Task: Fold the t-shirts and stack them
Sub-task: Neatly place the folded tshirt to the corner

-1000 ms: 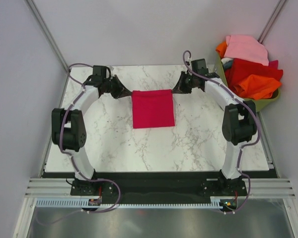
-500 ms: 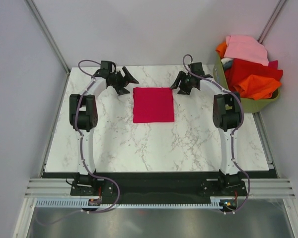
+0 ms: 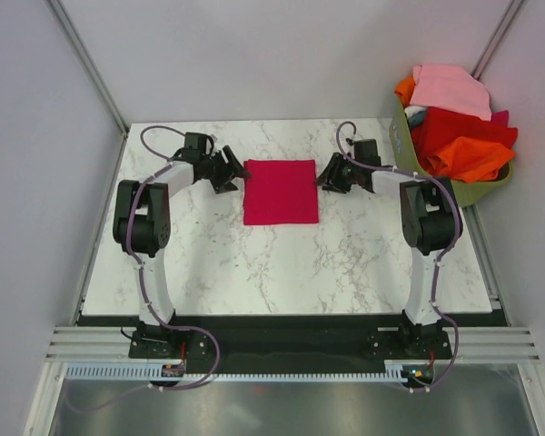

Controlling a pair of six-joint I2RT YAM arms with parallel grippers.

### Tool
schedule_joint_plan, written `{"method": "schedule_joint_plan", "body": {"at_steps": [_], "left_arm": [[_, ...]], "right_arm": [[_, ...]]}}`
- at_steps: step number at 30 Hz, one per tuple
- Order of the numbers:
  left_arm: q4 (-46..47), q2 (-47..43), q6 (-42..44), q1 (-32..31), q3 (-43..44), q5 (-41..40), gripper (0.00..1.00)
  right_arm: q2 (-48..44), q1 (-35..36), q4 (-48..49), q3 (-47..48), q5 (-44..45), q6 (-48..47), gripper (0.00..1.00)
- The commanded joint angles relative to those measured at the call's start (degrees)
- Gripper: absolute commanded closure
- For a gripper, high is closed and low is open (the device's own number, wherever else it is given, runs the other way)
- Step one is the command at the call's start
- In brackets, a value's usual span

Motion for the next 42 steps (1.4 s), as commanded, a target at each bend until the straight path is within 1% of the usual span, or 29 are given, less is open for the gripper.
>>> {"method": "schedule_joint_plan", "body": {"at_steps": [1,3,5,9,14,22,24,25,27,28,29,30,31,35,38,39,41,42], "left_arm": [[5.1,-0.8,2.4,-0.9,-1.3,0.6,0.29],[5.2,0.2,2.4,-1.1,-1.6,0.4,0.35],[5.3,0.7,2.4,-1.3,-1.9,-0.1,0.40],[5.2,1.3,2.2,-1.5,-2.2,-1.5,0.46],[3.3,1.2,2.3,-1.9,-2.2,-6.4,0.48],[2.5,2.8,2.8,-2.9,-0.9,-6.2,0.53],[2.4,3.4,2.8,-3.2,-0.5,-6.3,0.57],[2.2,3.6,2.8,-3.3,-0.4,-6.5,0.63],[1.7,4.2,2.7,-3.3,-0.1,-6.6,0.69],[1.5,4.4,2.7,-3.3,0.0,-6.6,0.79],[1.1,4.6,2.7,-3.3,0.2,-6.7,0.85],[0.6,4.4,2.9,-3.3,0.4,-7.2,0.90],[-0.3,4.3,3.6,-3.3,0.6,-8.4,0.98],[-4.2,2.1,6.4,-2.1,1.2,-12.4,0.98],[-7.6,-0.8,9.0,0.3,0.9,-16.2,0.98],[-8.4,-1.6,9.6,2.1,0.0,-18.7,0.98],[-9.5,-4.7,11.0,4.4,-1.5,-20.8,0.98],[-10.0,-5.8,12.3,6.8,-3.1,-22.3,0.98]], "right_arm": [[-4.1,0.1,7.2,-3.6,-2.6,0.2,0.53],[-6.2,0.1,8.5,-7.1,-2.1,-0.1,0.56],[-7.6,0.2,9.4,-9.9,-1.4,-0.3,0.56],[-11.4,0.2,10.4,-13.6,-1.0,-0.7,0.58],[-15.9,0.2,13.3,-18.7,-1.1,0.0,0.59],[-23.4,0.2,15.8,-24.6,-0.8,0.2,0.60],[-25.8,0.2,15.9,-26.2,-0.5,0.1,0.59],[-26.5,0.2,15.8,-27.2,-0.3,-0.2,0.59],[-28.2,0.2,15.3,-27.8,-0.2,-0.5,0.60],[-28.6,0.2,15.1,-28.2,-0.2,-0.6,0.60],[-29.1,0.2,14.9,-28.4,-0.2,-0.6,0.60],[-29.5,0.2,14.8,-28.7,-0.3,-0.6,0.60],[-29.7,0.2,14.8,-29.1,-0.5,-0.6,0.60],[-30.9,0.2,14.4,-30.0,-0.9,-0.3,0.60],[-30.9,0.2,14.2,-29.3,-2.1,0.4,0.62],[-31.1,0.4,13.1,-28.9,-2.6,0.4,0.62],[-31.3,0.8,12.6,-28.2,-2.5,0.4,0.62],[-31.4,1.3,12.7,-28.2,-2.5,0.4,0.62]]}}
